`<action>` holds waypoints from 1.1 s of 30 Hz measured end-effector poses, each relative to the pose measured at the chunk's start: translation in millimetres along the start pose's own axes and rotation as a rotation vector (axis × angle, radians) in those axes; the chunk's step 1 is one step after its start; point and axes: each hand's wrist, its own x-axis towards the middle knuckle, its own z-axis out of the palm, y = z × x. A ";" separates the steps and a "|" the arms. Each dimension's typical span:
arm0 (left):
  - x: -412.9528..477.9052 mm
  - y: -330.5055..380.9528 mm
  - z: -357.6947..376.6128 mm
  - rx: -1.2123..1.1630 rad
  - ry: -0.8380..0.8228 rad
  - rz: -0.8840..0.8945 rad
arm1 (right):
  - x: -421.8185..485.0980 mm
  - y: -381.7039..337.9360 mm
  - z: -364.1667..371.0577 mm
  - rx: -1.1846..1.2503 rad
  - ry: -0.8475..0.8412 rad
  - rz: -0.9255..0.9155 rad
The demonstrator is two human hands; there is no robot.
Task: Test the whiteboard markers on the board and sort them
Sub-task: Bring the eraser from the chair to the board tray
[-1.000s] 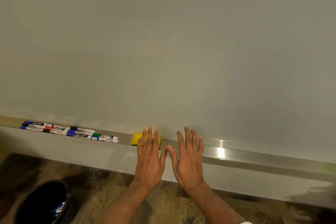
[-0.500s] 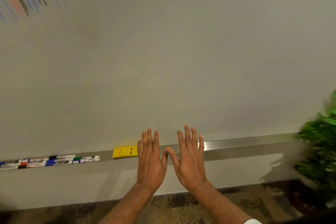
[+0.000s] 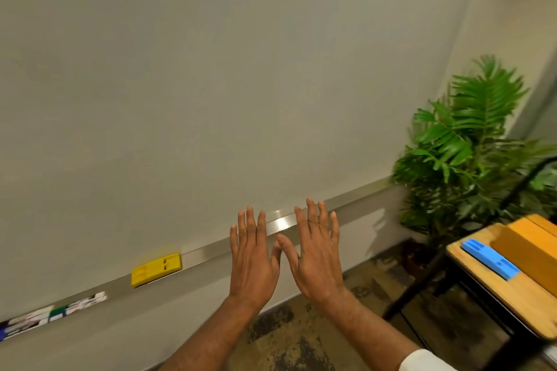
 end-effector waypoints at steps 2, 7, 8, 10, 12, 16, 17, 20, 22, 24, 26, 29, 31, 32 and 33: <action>4.3 26.5 8.3 -0.023 -0.020 0.049 | -5.4 22.6 -15.1 -0.025 0.022 0.036; 18.5 111.5 35.0 -0.074 -0.058 0.181 | -21.6 99.7 -56.7 -0.092 0.075 0.142; 20.7 130.5 41.9 -0.086 -0.064 0.202 | -25.4 118.2 -65.3 -0.113 0.080 0.164; 24.1 169.9 56.1 -0.120 -0.072 0.247 | -33.5 157.3 -83.4 -0.158 0.089 0.211; 26.1 209.1 72.2 -0.158 -0.082 0.294 | -42.1 197.1 -101.0 -0.199 0.101 0.257; 25.4 279.6 105.2 -0.183 -0.123 0.379 | -64.1 269.1 -132.9 -0.237 0.137 0.361; 25.2 294.8 113.3 -0.184 -0.135 0.405 | -69.7 283.8 -139.4 -0.246 0.143 0.390; 27.8 337.6 132.1 -0.209 -0.169 0.473 | -84.0 323.0 -155.1 -0.271 0.156 0.449; 32.5 362.0 143.3 -0.235 -0.197 0.510 | -91.0 345.2 -161.5 -0.296 0.165 0.488; 39.2 381.8 155.6 -0.239 -0.216 0.554 | -95.7 363.9 -165.1 -0.328 0.171 0.544; 47.2 397.3 170.2 -0.231 -0.235 0.599 | -98.0 380.3 -166.3 -0.345 0.175 0.593; 60.5 413.4 194.1 -0.222 -0.267 0.652 | -98.2 402.5 -163.3 -0.364 0.167 0.653; 71.0 420.9 210.2 -0.220 -0.285 0.689 | -96.0 416.0 -159.0 -0.382 0.163 0.707; 76.8 424.1 218.9 -0.222 -0.293 0.708 | -93.4 422.3 -155.9 -0.393 0.162 0.737; 83.1 426.7 227.4 -0.226 -0.305 0.728 | -90.0 428.0 -152.3 -0.401 0.159 0.770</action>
